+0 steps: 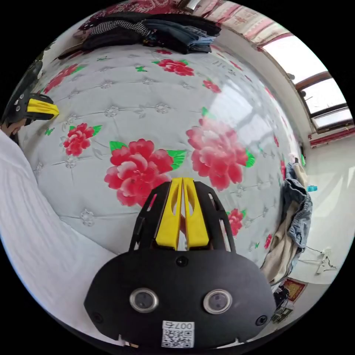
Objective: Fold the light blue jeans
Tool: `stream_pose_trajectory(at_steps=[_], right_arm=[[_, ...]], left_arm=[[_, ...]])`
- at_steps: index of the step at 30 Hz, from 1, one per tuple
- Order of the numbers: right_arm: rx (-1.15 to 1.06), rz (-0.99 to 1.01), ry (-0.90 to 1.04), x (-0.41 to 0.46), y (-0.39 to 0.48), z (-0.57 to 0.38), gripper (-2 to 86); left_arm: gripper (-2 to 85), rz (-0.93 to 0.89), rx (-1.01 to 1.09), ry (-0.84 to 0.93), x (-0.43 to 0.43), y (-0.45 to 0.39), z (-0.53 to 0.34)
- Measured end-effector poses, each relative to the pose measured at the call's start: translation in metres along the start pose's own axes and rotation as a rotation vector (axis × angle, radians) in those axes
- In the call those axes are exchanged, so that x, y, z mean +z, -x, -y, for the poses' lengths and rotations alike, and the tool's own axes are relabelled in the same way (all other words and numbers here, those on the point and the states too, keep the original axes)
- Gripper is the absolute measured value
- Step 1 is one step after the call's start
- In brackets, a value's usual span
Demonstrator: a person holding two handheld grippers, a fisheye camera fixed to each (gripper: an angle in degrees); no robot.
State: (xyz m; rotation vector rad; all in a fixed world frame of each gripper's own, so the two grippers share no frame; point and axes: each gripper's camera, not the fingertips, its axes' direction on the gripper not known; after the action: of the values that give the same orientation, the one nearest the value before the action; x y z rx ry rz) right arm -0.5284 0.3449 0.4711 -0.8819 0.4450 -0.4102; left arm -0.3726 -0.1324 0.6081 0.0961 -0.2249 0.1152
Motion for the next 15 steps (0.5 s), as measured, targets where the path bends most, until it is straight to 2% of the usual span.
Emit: stream_pose_trajectory(at_steps=[2, 4, 7, 10, 15], right_arm=[[0.023, -0.227, 0.014, 0.010, -0.033, -0.018, 3.0], [0.000, -0.466, 0.122, 0.037, -0.090, -0.045, 6.0], [-0.012, -0.636, 0.305, 0.072, -0.177, -0.082, 7.7], [-0.048, -0.753, 0.455, 0.101, -0.252, -0.114, 8.3], [-0.152, -0.733, 0.663, 0.153, -0.325, -0.147, 8.3]], left_arm=[[-0.6, 0.046, -0.040, 0.049, 0.006, -0.013, 0.012], [-0.6, 0.061, -0.064, 0.087, 0.011, -0.017, 0.022], [-0.6, 0.053, -0.113, 0.140, 0.018, -0.018, 0.034], [-0.6, 0.023, -0.221, 0.180, 0.022, -0.011, 0.041], [-0.9, -0.082, -0.427, 0.210, 0.018, -0.004, 0.048]])
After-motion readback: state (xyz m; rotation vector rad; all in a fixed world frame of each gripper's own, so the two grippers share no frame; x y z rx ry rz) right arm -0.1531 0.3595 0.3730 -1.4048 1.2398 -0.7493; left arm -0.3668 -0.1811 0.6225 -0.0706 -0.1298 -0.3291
